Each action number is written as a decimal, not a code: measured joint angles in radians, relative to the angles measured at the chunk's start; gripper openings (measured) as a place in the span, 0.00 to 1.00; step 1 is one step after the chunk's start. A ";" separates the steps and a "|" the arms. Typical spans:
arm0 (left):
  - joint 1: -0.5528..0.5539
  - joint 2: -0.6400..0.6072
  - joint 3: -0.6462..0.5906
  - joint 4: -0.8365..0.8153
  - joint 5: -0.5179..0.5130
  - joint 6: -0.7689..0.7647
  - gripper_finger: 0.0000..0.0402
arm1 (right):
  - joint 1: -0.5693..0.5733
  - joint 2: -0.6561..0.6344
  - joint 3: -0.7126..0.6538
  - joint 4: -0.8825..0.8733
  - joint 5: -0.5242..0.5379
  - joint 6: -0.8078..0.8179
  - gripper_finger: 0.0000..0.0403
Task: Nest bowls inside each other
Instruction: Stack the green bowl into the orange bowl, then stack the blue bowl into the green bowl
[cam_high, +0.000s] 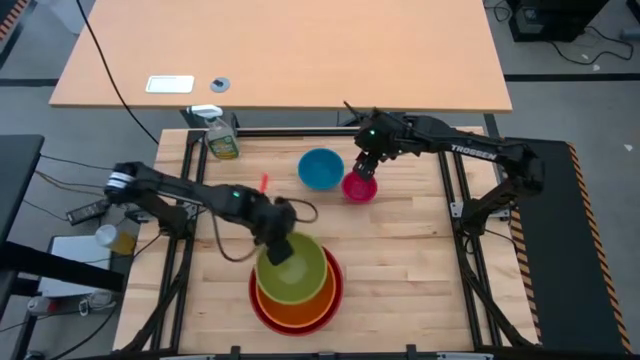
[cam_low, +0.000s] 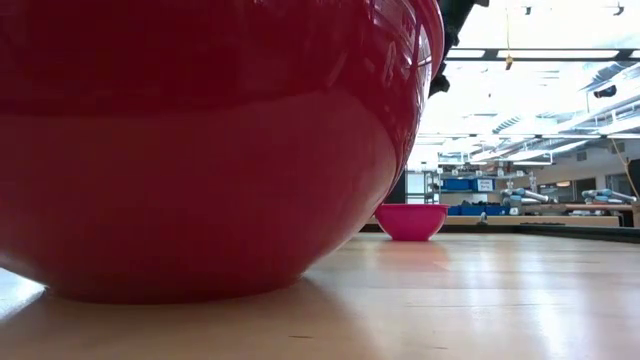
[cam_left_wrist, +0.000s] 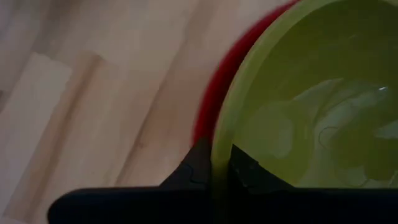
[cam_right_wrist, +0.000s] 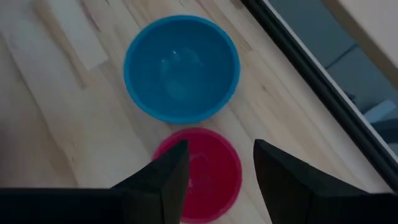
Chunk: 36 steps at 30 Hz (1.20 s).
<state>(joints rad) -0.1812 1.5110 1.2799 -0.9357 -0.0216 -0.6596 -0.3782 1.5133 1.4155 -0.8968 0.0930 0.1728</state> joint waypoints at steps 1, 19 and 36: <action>-0.012 0.031 0.022 -0.009 0.000 0.003 0.04 | -0.002 0.002 0.000 0.010 -0.012 -0.009 0.46; -0.119 0.198 0.156 -0.045 0.002 -0.072 0.42 | 0.003 0.005 0.000 0.076 -0.120 -0.171 0.46; -0.111 0.115 0.155 -0.121 -0.235 -0.020 0.60 | -0.010 0.120 -0.043 0.193 -0.163 -0.165 0.46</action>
<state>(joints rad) -0.2926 1.6263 1.4345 -1.0570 -0.2565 -0.6799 -0.3880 1.6337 1.3724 -0.7037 -0.0705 0.0074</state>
